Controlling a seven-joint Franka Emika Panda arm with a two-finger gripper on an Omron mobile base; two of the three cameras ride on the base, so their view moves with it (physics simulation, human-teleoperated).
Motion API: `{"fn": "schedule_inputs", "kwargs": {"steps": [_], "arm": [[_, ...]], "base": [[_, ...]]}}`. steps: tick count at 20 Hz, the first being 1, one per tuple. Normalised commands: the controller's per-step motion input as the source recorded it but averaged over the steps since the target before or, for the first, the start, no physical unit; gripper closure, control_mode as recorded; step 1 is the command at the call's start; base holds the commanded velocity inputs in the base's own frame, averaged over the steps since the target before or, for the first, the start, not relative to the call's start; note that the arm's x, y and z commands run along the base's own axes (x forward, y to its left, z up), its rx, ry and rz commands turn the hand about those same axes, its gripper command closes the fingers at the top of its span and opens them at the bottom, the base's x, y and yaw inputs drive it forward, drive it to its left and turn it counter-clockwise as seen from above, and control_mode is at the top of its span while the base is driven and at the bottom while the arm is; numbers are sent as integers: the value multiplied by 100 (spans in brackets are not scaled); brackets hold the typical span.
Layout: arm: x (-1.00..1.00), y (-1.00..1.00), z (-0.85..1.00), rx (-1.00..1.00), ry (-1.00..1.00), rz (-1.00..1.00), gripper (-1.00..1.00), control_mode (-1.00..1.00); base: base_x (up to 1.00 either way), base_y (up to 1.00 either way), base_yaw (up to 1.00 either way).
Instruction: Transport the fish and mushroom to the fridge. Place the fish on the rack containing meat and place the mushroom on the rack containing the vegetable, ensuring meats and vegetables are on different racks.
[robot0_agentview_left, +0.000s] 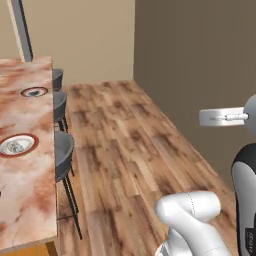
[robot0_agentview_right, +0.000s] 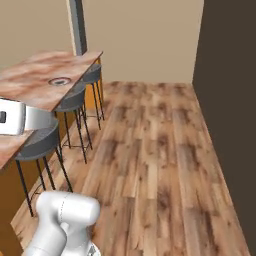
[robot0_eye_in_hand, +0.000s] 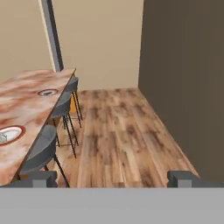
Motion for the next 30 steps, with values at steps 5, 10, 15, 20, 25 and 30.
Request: {"fn": "schedule_inputs", "kwargs": {"steps": [5, 10, 15, 20, 25, 30], "arm": [[0, 0, 0, 0, 0, 0, -100, 100], [0, 0, 0, 0, 0, 0, -100, 100], [0, 0, 0, 0, 0, 0, -100, 100], [0, 0, 0, 0, 0, 0, -100, 100], [0, 0, 0, 0, 0, 0, -100, 100], [0, 0, 0, 0, 0, 0, -100, 100]], "base": [[83, -53, 59], [51, -100, 33], [53, -81, 47], [39, -30, 74], [29, -12, 86], [29, -50, 68]]}}
